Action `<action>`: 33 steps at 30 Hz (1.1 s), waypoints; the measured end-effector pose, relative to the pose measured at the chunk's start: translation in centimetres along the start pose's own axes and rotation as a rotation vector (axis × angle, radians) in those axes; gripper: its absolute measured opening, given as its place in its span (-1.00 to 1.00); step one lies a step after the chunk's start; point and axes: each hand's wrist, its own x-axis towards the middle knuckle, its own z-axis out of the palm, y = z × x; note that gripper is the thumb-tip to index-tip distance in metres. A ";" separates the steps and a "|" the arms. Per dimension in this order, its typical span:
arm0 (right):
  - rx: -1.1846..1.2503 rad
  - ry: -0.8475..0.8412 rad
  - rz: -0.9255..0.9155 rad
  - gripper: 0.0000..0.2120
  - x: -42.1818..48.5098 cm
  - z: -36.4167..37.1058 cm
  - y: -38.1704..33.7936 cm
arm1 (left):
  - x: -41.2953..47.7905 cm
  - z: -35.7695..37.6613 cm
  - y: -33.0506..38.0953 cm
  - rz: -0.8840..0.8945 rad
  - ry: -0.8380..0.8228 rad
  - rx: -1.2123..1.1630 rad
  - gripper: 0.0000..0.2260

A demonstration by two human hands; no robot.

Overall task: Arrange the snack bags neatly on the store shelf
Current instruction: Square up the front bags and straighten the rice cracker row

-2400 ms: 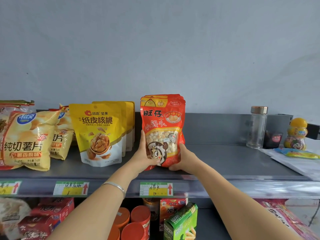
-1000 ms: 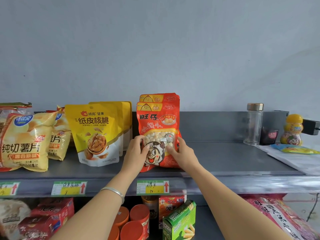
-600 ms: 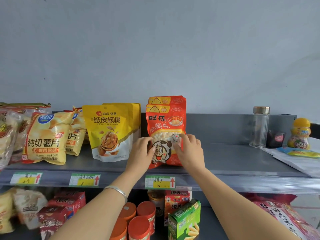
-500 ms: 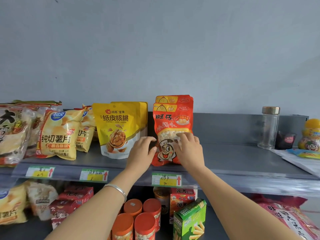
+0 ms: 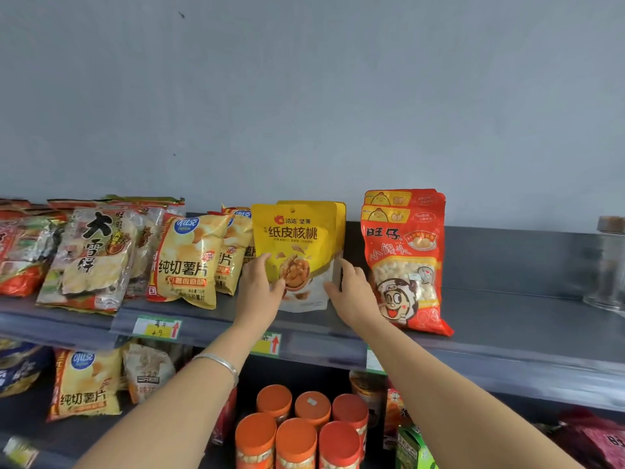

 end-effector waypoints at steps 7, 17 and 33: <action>0.238 0.003 0.344 -0.53 1.9 3.2 -0.6 | 3.8 0.9 -3.3 -0.205 -0.328 -0.113 -0.21; 0.141 0.105 0.370 -0.68 2.1 4.4 -0.1 | 2.8 1.7 -4.4 -0.050 -0.317 0.054 -0.28; -0.296 0.377 0.047 -0.77 0.6 5.6 -3.0 | 2.5 -0.6 -4.4 0.022 -0.227 -0.134 -0.32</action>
